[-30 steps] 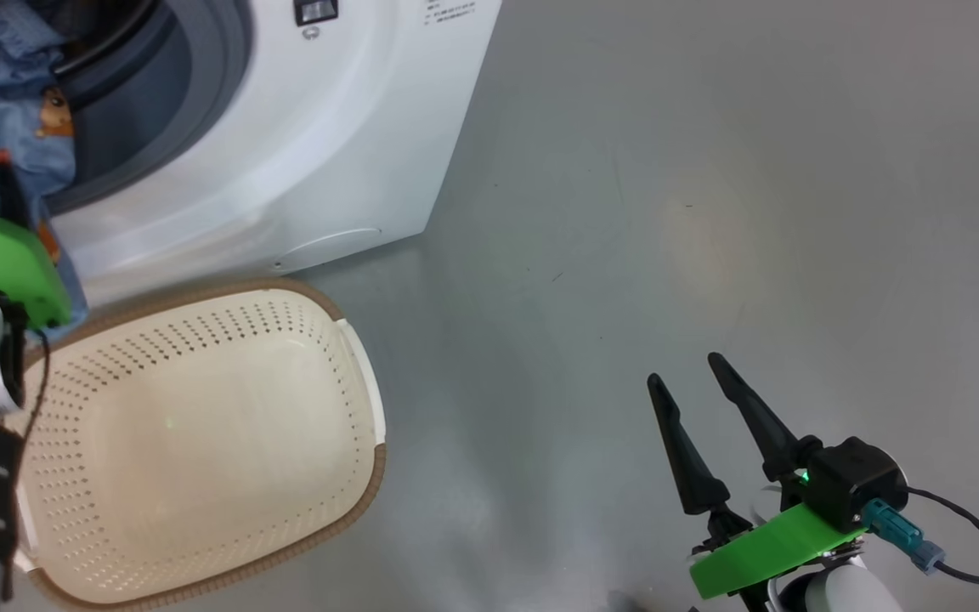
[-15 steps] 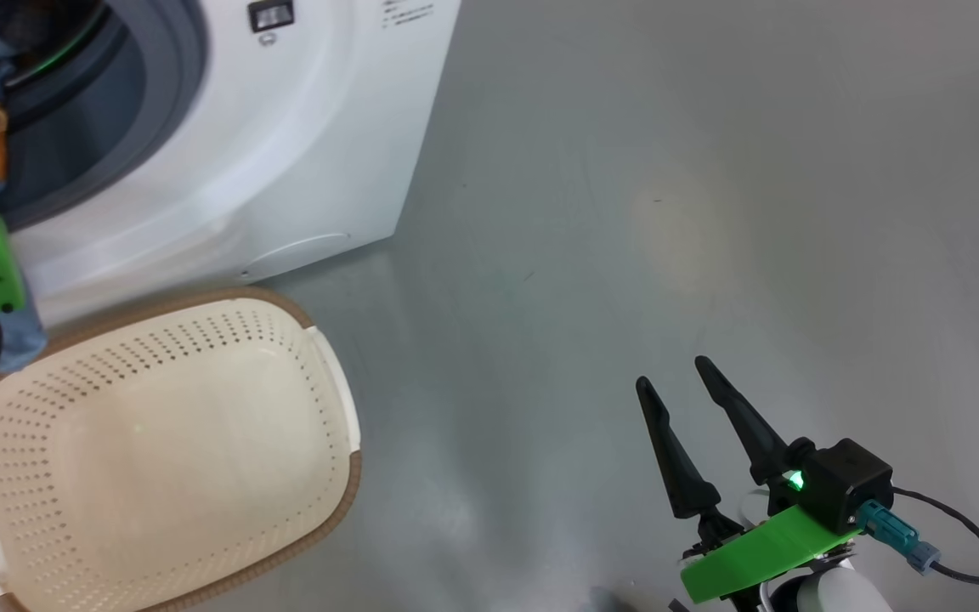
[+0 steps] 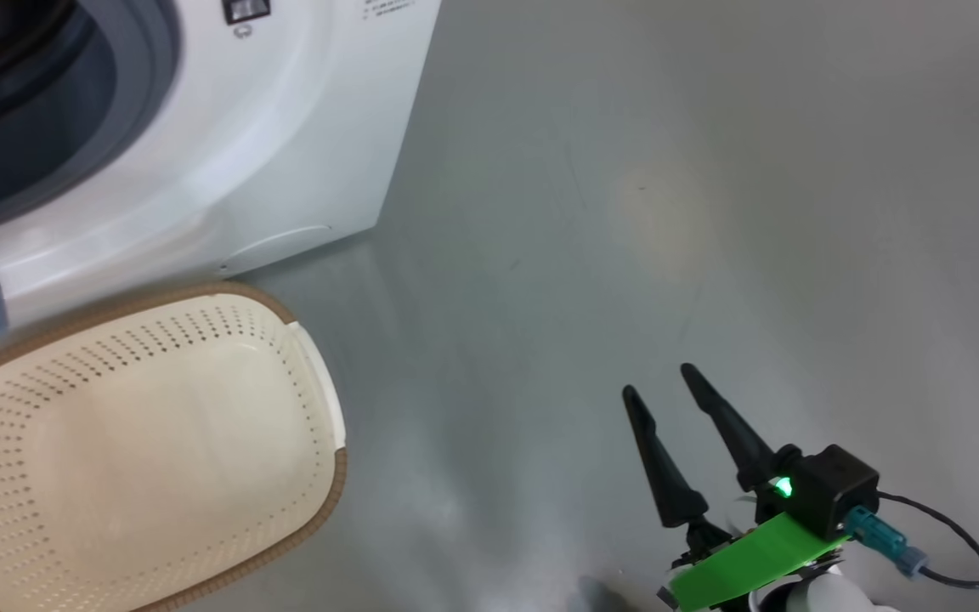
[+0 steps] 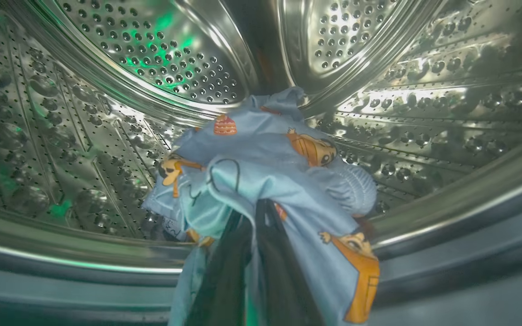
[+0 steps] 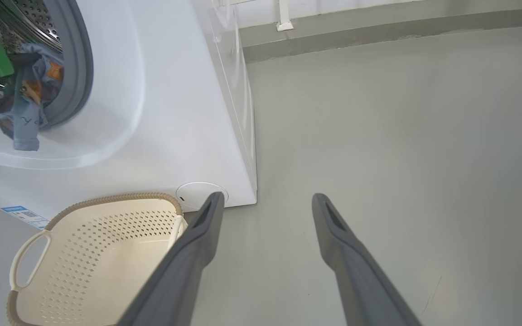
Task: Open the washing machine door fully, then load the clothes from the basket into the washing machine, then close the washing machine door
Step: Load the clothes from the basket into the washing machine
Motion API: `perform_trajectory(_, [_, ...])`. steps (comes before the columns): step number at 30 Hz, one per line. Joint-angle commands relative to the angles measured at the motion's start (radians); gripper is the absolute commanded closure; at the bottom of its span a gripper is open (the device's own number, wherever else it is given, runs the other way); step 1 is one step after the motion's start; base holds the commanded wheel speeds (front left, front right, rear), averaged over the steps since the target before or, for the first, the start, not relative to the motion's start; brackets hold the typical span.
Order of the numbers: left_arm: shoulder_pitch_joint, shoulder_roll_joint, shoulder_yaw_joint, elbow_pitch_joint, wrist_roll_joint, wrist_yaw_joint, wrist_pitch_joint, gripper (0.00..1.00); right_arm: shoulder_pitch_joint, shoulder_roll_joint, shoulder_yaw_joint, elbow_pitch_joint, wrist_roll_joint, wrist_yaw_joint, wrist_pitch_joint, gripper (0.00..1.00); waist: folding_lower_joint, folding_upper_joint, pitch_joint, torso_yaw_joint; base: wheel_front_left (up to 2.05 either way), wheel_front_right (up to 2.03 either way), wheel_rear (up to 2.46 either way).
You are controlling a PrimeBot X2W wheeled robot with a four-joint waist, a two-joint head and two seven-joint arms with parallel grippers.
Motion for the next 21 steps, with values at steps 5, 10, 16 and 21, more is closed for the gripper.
perform_trajectory(5, [-0.124, 0.079, 0.025, 0.041, -0.009, -0.002, -0.053, 1.0, 0.027, -0.008, 0.057, -0.021, 0.028, 0.003, -0.012, 0.0, 0.0, 0.0, 0.032, -0.051, 0.0, 0.0, 0.0])
perform_trajectory(10, [-0.208, 0.092, 0.044, 0.08, -0.038, -0.027, -0.091, 1.0, 0.06, -0.008, 0.082, -0.022, 0.04, 0.003, -0.012, 0.0, 0.0, 0.0, 0.057, -0.1, 0.0, 0.0, 0.0])
perform_trajectory(16, [-0.297, 0.133, 0.055, 0.133, -0.047, -0.015, -0.093, 1.0, 0.104, -0.008, 0.103, -0.028, 0.058, 0.003, -0.012, 0.0, 0.0, 0.0, 0.098, -0.158, 0.0, 0.0, 0.0])
perform_trajectory(21, [-0.386, 0.142, 0.085, 0.16, -0.084, -0.013, -0.086, 1.0, 0.139, -0.008, 0.101, -0.041, 0.079, 0.003, -0.012, 0.0, 0.0, 0.0, 0.135, -0.175, 0.0, 0.0, 0.0])
